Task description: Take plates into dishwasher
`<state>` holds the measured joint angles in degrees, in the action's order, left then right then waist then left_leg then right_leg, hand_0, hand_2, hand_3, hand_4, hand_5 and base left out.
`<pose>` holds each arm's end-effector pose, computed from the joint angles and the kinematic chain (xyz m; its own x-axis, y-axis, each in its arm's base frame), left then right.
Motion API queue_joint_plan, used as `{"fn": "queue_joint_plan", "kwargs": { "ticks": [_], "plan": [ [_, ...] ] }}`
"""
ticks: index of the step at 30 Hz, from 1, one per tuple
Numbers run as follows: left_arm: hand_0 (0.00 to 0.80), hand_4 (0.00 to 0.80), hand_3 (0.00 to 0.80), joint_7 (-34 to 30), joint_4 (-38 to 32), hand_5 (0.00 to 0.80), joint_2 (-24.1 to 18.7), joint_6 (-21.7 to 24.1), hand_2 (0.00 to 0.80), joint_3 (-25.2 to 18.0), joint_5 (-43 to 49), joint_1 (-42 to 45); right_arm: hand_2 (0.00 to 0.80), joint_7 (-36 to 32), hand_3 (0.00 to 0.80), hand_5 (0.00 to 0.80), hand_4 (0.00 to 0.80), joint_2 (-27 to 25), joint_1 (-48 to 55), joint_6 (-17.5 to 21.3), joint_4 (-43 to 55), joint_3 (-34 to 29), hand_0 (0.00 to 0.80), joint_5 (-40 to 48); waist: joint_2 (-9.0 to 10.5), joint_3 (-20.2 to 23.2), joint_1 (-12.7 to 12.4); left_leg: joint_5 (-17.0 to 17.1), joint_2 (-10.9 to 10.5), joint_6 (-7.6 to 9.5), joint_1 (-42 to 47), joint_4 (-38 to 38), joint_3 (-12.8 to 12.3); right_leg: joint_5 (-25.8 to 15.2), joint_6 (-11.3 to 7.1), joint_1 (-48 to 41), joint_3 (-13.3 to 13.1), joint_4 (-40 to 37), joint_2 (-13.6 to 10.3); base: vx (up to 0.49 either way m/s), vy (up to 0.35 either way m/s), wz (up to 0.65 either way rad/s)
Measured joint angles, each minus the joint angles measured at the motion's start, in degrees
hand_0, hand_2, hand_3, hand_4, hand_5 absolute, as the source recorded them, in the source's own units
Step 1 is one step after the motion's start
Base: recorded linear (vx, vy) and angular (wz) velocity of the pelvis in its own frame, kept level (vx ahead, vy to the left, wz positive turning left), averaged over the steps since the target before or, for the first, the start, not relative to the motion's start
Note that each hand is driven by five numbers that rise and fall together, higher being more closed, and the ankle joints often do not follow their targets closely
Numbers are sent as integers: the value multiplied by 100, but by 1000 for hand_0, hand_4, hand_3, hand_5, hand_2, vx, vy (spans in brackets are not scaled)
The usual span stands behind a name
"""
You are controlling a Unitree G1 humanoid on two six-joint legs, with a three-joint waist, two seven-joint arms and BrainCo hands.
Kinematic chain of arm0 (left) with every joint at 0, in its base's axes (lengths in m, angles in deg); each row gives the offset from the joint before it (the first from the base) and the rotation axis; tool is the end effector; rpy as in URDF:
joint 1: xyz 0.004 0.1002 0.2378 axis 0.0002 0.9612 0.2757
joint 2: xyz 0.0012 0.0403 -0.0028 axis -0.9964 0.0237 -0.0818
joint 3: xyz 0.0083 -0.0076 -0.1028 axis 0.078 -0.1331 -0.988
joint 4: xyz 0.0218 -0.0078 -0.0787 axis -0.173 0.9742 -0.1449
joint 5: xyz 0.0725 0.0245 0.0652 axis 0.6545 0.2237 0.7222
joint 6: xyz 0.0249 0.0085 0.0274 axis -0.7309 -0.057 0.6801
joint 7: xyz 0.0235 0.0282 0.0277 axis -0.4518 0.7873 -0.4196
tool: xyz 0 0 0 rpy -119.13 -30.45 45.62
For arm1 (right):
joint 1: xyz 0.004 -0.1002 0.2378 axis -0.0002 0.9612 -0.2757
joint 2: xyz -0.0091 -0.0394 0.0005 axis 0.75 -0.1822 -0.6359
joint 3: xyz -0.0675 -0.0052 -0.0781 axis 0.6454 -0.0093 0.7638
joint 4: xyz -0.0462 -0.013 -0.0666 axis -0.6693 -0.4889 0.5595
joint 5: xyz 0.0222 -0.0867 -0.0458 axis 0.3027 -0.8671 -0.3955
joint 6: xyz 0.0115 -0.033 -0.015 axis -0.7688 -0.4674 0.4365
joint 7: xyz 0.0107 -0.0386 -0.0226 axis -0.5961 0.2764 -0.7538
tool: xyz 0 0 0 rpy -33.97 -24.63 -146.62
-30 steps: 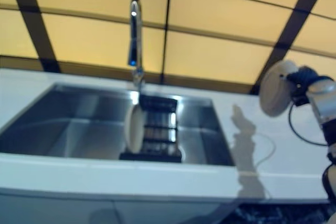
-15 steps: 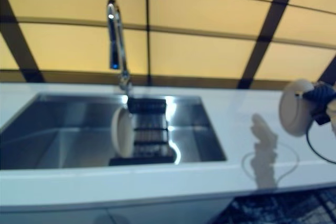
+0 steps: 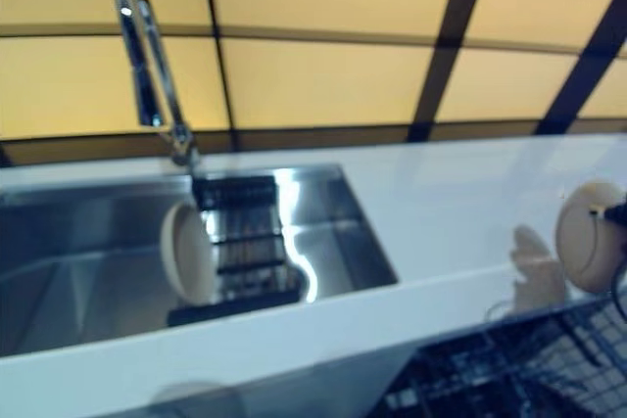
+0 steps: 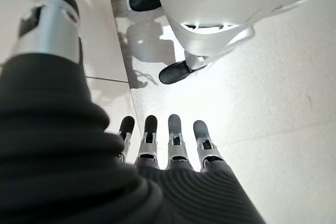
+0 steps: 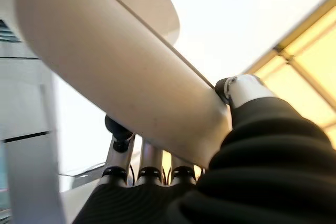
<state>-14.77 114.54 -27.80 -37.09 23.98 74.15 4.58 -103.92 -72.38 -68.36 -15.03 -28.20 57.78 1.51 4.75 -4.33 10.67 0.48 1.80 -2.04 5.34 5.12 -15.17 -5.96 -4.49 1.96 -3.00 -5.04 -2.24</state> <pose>0.0626 0.2598 -0.1074 0.1251 0.1454 -0.9814 -0.0099 0.9893 0.1453 0.2194 -0.4100 0.2288 0.7967 -0.5350 -0.2810 0.1096 0.5852 -0.8035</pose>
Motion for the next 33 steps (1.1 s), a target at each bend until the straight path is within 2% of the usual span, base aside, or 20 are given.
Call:
{"fn": "queue_joint_plan", "kwargs": {
  "ticks": [3, 11, 18, 33],
  "plan": [
    [0, 0, 0, -2, -7, 0, -1, -3, 0, -2, 0, -29, 800, -180, 800, 800, 800, -55, 169, 65, 8, -314, 800, 0, 4, -47, 106, -11, 5, -10, -4, -5, -45, -7, 10, 24, -50, 0, 16, 8, -7, -8],
    [0, 0, 0, -4, -47, 0, -2, -10, 0, -11, 46, -91, 800, -599, 800, 800, 800, -190, 959, 160, 132, -885, 800, -115, 49, -78, 196, -42, 4, -9, 7, -11, -130, -8, 9, 59, -128, -2, 25, 3, -20, -5],
    [0, 0, 0, -19, -52, 0, -6, -122, 0, -144, 232, -144, 800, -869, 800, 800, 800, -185, 1570, 254, 263, -1023, 800, -229, 98, -105, 303, -63, 6, -16, 9, -13, -238, -28, 0, 107, -251, 1, 53, -22, -18, -9],
    [0, 0, 0, -29, -50, 0, 0, -118, 0, -229, 238, -163, 800, -1321, 800, 800, 800, 431, 2694, 327, 1260, -1364, 800, -404, 88, -91, 492, -91, 44, -40, 107, 6, -372, -41, -5, 74, -368, -2, 102, -8, 5, -4]
  ]
}}
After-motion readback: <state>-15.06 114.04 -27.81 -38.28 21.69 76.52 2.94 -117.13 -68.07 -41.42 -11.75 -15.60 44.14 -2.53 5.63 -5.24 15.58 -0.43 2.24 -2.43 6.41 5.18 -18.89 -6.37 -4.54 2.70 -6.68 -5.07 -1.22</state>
